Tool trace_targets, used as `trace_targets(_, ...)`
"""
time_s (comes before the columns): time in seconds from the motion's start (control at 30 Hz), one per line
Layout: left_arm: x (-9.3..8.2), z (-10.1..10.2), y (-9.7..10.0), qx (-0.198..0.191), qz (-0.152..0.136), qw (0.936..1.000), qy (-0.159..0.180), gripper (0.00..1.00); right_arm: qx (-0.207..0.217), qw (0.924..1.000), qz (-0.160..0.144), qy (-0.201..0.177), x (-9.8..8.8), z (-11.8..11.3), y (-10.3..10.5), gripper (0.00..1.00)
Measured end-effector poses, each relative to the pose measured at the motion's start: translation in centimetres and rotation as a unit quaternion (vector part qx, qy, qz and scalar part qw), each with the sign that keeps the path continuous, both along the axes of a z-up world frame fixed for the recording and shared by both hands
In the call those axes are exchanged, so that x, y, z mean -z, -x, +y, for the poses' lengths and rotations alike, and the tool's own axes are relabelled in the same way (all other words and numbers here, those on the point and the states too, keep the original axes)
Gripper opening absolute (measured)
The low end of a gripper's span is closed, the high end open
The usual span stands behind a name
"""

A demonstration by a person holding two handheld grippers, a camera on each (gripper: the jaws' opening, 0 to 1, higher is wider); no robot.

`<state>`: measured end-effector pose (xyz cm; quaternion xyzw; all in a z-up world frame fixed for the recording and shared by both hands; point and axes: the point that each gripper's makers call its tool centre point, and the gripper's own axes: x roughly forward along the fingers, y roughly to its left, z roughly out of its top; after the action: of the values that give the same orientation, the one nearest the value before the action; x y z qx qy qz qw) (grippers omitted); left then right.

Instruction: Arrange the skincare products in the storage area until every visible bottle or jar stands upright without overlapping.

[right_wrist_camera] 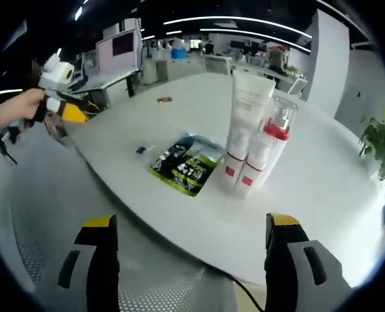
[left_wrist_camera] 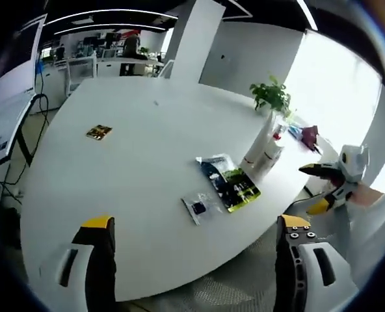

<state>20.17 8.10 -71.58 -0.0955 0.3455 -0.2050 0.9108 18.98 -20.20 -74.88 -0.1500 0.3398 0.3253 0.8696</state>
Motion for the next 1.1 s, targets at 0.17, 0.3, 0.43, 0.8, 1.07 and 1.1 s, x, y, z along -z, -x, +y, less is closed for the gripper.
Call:
trace_targets(0.17, -2.3, -0.1, 0.5, -0.056, -0.039, 0.9976, 0.006, 0.99, -0.001, 1.0, -0.005, 0.007, 0.1, 0.0, -0.1, 0.94)
trace_targets(0.3, -1.8, -0.3, 0.5, -0.061, -0.06, 0.9959, -0.03, 0.99, -0.003, 0.9999, -0.01, 0.012, 0.0, 0.1, -0.1, 0.94)
trace_targets(0.43, -0.5, -0.9, 0.7, -0.066, -0.057, 0.9952, -0.043, 0.99, -0.006, 0.9998, -0.008, 0.014, 0.1, 0.1, -0.1, 0.93)
trace_targets(0.8, -0.8, -0.8, 0.7, -0.07, -0.062, 0.9952, -0.032, 0.99, -0.001, 0.9994, -0.033, 0.009, -0.7, 0.4, -0.1, 0.92)
trace_targets(1.07, -0.6, -0.6, 0.6, -0.074, -0.055, 0.9952, -0.034, 0.99, -0.016, 0.9996, -0.023, 0.009, -0.5, 1.2, 0.3, 0.93)
trace_targets(1.1, -0.7, -0.6, 0.6, -0.074, -0.053, 0.9954, -0.032, 0.99, -0.017, 0.9996, -0.024, 0.008, -0.5, 1.2, 0.2, 0.93)
